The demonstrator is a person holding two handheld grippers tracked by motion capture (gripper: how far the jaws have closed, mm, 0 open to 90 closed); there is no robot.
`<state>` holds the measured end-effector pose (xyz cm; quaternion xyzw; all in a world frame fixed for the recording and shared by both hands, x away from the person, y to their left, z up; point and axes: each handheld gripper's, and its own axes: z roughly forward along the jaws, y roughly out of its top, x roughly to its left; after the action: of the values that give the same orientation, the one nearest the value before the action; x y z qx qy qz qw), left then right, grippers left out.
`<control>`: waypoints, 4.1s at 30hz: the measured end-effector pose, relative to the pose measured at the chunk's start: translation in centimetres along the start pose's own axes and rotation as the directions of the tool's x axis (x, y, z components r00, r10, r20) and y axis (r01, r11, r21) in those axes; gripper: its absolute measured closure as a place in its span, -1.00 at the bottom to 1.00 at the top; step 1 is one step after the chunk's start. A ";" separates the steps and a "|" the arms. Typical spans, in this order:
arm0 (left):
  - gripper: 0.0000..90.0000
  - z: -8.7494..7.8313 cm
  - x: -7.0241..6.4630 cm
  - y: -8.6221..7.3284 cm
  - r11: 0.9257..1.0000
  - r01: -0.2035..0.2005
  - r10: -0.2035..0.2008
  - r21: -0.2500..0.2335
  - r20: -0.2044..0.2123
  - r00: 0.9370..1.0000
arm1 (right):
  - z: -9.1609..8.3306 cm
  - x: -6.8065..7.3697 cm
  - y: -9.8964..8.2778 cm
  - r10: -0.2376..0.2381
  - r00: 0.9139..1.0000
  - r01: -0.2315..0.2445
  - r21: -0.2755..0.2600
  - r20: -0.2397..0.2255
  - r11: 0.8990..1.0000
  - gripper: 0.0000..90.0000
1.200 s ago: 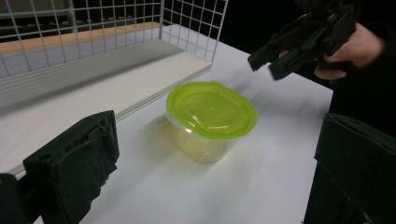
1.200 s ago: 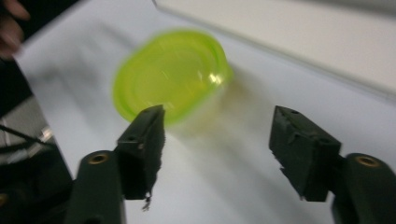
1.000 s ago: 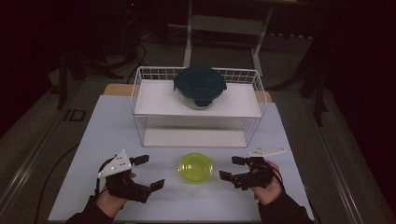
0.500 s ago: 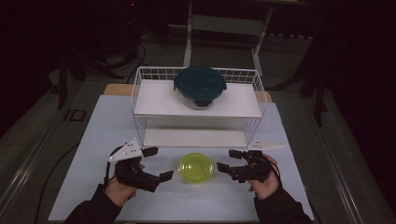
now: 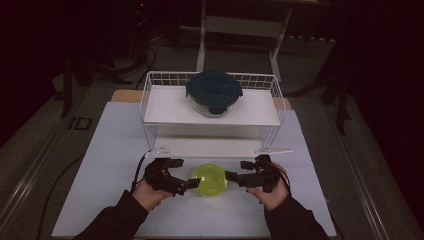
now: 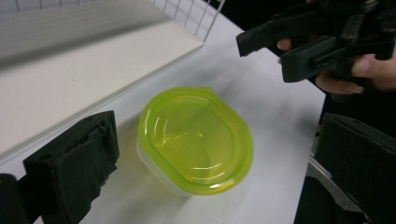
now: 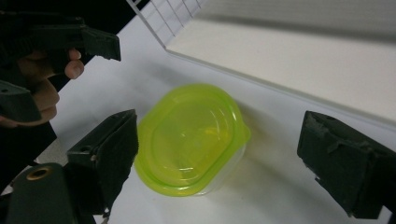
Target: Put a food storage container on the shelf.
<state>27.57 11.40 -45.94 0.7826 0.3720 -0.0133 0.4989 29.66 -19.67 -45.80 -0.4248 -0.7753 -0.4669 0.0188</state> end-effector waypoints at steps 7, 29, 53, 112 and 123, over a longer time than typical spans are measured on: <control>-0.85 1.5 1.7 -0.5 0.986 0.163 -0.164 0.036 0.026 0.986 | 1.1 -1.3 -0.4 0.132 0.991 -0.131 0.047 -0.022 0.990 -0.44; 0.25 3.1 4.8 -2.5 0.913 0.381 -0.390 0.146 0.036 0.920 | 3.3 -2.3 -2.6 0.337 0.939 -0.324 0.154 -0.071 0.934 0.62; 0.75 1.8 2.5 -2.8 0.917 0.355 -0.358 0.179 -0.018 0.933 | 2.5 0.4 -2.8 0.274 0.957 -0.256 0.168 -0.094 0.952 0.83; 0.78 -8.9 -3.6 16.2 0.985 0.128 -0.134 -0.115 -0.045 0.990 | -8.1 7.8 14.1 -0.015 0.998 0.005 -0.175 -0.056 0.985 0.83; 0.78 -9.5 -2.9 19.8 0.984 0.118 -0.126 -0.136 -0.058 0.990 | -8.5 7.4 17.7 -0.014 0.998 0.003 -0.189 -0.058 0.982 0.83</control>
<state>33.97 12.80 -24.81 0.7236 0.4356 0.0068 0.5354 33.77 -17.60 -25.31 -0.4073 -0.7286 -0.5506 -0.0006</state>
